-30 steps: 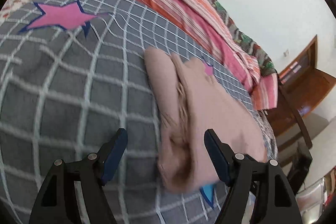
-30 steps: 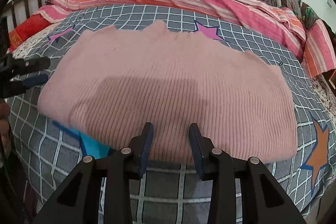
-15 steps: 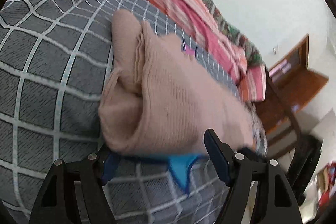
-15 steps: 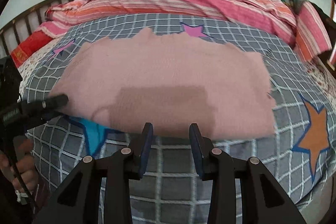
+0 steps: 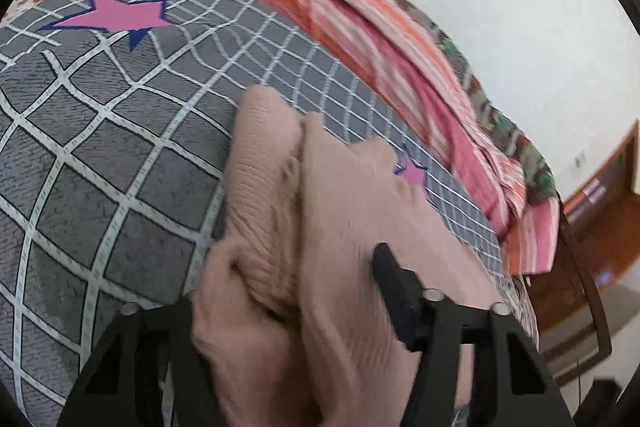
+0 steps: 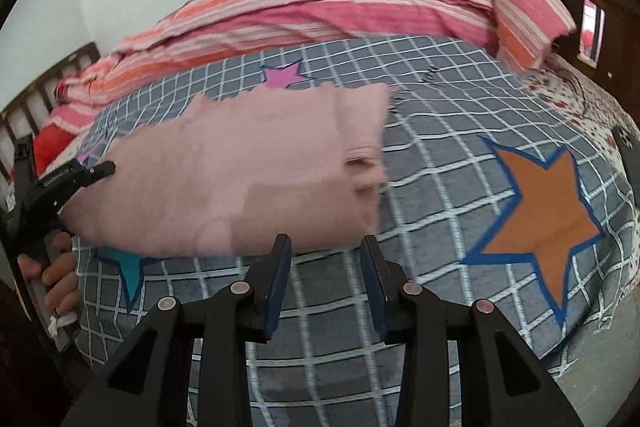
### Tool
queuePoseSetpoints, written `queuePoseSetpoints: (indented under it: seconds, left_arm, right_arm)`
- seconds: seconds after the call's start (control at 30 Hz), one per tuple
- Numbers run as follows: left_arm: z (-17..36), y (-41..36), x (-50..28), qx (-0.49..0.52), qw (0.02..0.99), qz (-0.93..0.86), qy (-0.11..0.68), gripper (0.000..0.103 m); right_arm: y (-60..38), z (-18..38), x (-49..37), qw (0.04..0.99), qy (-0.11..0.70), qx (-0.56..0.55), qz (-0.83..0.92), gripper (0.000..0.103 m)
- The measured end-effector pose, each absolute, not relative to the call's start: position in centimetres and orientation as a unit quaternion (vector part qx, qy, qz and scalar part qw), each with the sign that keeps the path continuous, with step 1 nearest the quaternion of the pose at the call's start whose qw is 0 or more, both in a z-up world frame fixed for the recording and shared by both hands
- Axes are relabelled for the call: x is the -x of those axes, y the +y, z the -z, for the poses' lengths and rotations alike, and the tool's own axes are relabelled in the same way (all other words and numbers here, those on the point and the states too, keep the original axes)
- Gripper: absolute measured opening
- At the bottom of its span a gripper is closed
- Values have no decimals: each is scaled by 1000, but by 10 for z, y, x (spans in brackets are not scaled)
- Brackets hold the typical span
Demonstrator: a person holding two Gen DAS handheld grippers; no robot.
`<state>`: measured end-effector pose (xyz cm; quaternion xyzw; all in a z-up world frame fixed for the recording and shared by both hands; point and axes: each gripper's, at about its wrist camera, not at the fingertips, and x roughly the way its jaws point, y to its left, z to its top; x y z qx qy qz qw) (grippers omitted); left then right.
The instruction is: Fold small clothes
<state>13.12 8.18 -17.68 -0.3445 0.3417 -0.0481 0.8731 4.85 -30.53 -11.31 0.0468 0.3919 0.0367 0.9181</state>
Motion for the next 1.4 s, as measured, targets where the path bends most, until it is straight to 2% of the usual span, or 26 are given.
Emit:
queuePoseSetpoints:
  seconds: [0.07, 0.17, 0.47, 0.67, 0.77, 0.9, 0.97, 1.0, 1.03, 1.07, 1.1, 1.23, 1.4]
  left_arm:
    - [175, 86, -133, 349, 871, 32, 344, 32]
    - [163, 85, -134, 348, 872, 23, 343, 23]
    - [85, 20, -147, 246, 907, 32, 340, 21]
    - [40, -70, -160, 178, 920, 86, 339, 21]
    - [44, -118, -163, 158, 915, 119, 351, 21]
    - [86, -188, -163, 126, 882, 187, 413, 21]
    - [113, -212, -163, 104, 863, 202, 452, 23]
    - [119, -217, -160, 97, 866, 205, 445, 25]
    - [116, -216, -156, 98, 871, 217, 430, 37]
    - [111, -212, -156, 115, 862, 252, 425, 57]
    - [107, -207, -158, 136, 847, 282, 429, 62]
    - [84, -161, -165, 221, 815, 331, 421, 64]
    - [69, -100, -165, 208, 856, 259, 397, 65]
  right_arm:
    - [-315, 111, -49, 919, 388, -56, -34, 36]
    - [-328, 109, -52, 920, 385, -64, -30, 36]
    - [-359, 98, -61, 925, 371, -78, -14, 36]
    - [-385, 89, -59, 926, 368, -89, 13, 36]
    - [-397, 85, -55, 925, 368, -88, 29, 36]
    - [-412, 81, -45, 923, 372, -79, 54, 36]
    - [-417, 81, -41, 922, 375, -77, 63, 36]
    - [-419, 80, -39, 921, 375, -77, 65, 36]
    - [-421, 79, -38, 921, 375, -77, 67, 36]
    - [-422, 78, -37, 921, 375, -77, 68, 36]
    - [-422, 76, -37, 922, 373, -79, 67, 36]
    - [-417, 66, -47, 926, 364, -94, 38, 36]
    - [-394, 52, -70, 925, 347, -145, -57, 43]
